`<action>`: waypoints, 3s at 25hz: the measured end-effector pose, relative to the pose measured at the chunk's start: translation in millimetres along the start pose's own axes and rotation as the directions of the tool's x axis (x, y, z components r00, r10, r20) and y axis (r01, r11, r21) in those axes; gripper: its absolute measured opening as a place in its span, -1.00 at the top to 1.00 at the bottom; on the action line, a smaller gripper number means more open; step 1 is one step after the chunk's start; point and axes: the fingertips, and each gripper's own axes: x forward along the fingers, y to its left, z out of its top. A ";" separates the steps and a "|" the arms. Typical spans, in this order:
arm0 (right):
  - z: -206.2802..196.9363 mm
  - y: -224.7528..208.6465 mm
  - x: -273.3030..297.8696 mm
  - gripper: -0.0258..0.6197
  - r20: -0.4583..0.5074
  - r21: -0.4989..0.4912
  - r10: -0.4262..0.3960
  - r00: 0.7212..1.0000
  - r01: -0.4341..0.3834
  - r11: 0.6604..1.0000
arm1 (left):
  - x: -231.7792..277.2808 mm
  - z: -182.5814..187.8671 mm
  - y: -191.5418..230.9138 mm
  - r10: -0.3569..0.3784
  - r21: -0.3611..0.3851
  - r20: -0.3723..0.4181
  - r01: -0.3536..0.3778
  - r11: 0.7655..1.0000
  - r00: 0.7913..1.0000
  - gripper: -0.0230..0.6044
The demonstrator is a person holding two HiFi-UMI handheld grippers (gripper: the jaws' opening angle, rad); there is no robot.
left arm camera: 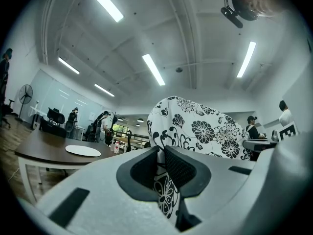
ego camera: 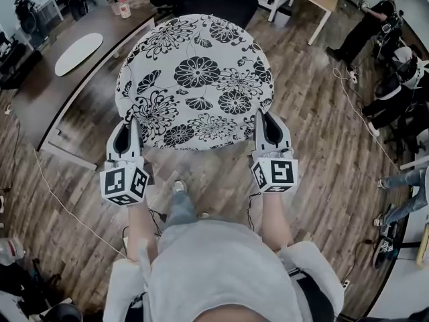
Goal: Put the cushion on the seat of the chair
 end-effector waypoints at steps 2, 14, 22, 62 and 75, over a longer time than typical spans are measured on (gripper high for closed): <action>0.8 2.3 -0.3 0.83 -0.001 0.002 -0.007 1.000 0.007 1.000 | 0.1 1.9 2.5 -0.008 -0.002 0.004 0.008 1.000 1.000 0.82; 1.6 4.0 -3.1 0.83 0.017 0.025 -0.022 1.000 0.022 0.999 | -7.1 10.5 0.6 -0.024 0.003 0.026 0.024 1.000 0.999 0.82; 5.9 7.3 -9.2 0.83 0.021 0.025 -0.034 0.999 0.033 0.999 | -10.0 16.0 -1.6 -0.037 0.029 0.022 0.036 0.999 0.999 0.82; 35.0 18.3 -46.1 0.83 0.143 0.109 -0.061 0.988 0.045 0.993 | -53.2 53.4 -14.2 -0.059 0.102 0.064 0.052 0.993 0.996 0.82; -2.3 1.3 -2.5 0.83 0.019 0.134 -0.010 1.000 0.007 0.991 | -12.0 14.9 -8.9 0.001 0.078 -0.077 0.005 0.997 0.997 0.82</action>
